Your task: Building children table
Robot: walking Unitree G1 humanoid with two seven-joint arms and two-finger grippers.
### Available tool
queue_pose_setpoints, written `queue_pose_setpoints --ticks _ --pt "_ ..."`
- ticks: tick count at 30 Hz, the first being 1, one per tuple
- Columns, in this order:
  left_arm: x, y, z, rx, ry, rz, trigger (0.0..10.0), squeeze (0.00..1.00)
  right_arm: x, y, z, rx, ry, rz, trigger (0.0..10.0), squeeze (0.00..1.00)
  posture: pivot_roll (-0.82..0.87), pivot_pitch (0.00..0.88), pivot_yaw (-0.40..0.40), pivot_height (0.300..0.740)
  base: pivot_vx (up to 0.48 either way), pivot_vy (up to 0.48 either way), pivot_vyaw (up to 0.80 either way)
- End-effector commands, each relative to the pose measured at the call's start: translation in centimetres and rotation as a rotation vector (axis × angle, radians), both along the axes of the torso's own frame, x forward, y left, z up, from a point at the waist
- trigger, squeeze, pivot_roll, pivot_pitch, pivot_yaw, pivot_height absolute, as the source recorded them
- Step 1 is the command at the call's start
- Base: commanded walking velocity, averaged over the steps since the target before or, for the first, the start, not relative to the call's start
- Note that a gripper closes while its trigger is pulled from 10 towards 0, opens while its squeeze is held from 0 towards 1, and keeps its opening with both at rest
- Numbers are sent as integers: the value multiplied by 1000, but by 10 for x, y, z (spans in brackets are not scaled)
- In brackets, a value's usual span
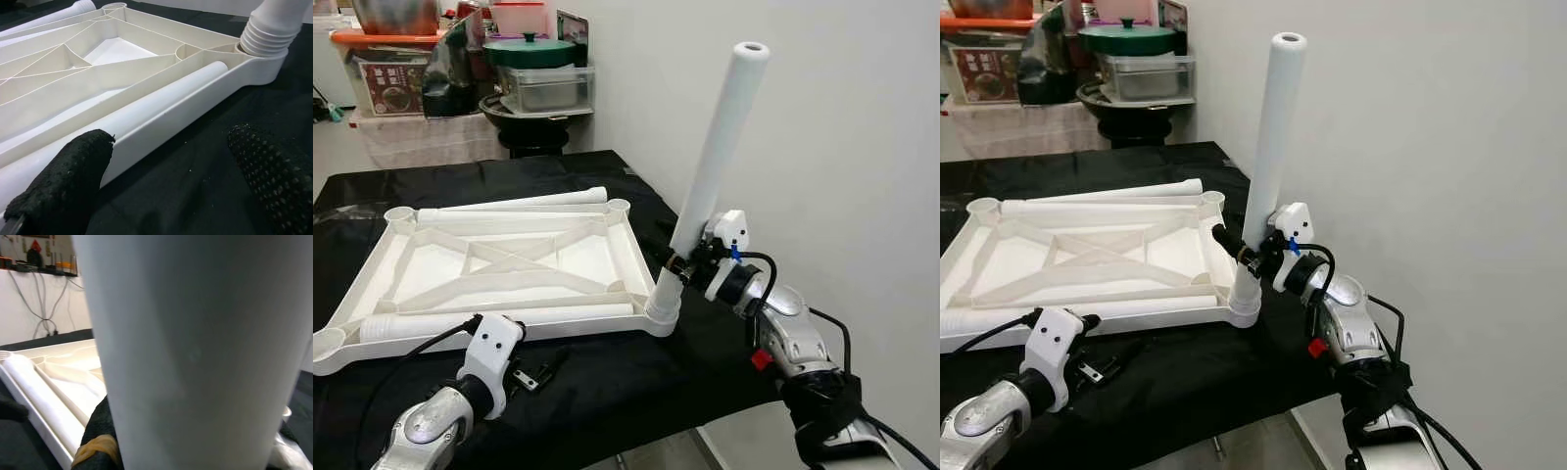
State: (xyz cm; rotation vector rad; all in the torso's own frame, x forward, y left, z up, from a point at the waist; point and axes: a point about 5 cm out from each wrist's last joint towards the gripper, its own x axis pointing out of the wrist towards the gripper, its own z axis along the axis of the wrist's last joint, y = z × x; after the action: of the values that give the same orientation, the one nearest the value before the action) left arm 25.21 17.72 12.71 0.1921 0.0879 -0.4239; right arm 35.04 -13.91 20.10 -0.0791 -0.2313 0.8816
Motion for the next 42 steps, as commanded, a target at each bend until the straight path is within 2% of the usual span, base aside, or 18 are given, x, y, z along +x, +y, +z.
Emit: queue_pose_setpoints --ticks 1,3,6,12,13,20,25,29,33,37,42 --pt "1 5 -1 7 7 12 10000 0 -5 6 -23 -11 117 58 0 0 99 0 -61 740 0 0 0" --pt "2 4 -1 6 7 11 10000 0 -6 7 -23 -8 121 65 0 0 99 0 -61 740 0 0 0" --pt "1 3 -3 3 16 4 10000 0 -19 16 -22 3 163 202 0 0 96 0 -63 740 0 0 0" --pt "3 5 -2 -7 16 11 10000 0 -34 27 -20 60 215 319 0 0 96 0 -64 740 0 0 0" --pt "3 5 -2 -7 15 11 10000 0 -41 31 -19 63 225 381 0 0 97 0 -64 740 0 0 0" --pt "4 7 -2 0 13 16 10000 0 -52 38 -22 5 245 502 0 0 101 0 -66 740 0 0 0" --pt "5 7 -3 2 12 19 10000 0 -52 38 -25 -30 278 543 0 0 101 0 -66 740 0 0 0" --pt "4 6 -4 3 13 20 10000 0 -45 39 -26 -75 301 593 0 0 111 0 -75 740 0 0 0" --pt "4 6 -4 1 13 23 10000 0 -39 48 -19 -67 310 675 0 0 118 0 -82 740 0 0 0" --pt "3 6 -5 0 16 28 10000 0 -41 58 -16 -51 304 754 0 0 128 0 -92 740 0 0 0" --pt "2 5 -5 -7 17 32 10000 0 -38 63 -18 -24 321 761 0 0 133 0 -97 740 0 0 0"
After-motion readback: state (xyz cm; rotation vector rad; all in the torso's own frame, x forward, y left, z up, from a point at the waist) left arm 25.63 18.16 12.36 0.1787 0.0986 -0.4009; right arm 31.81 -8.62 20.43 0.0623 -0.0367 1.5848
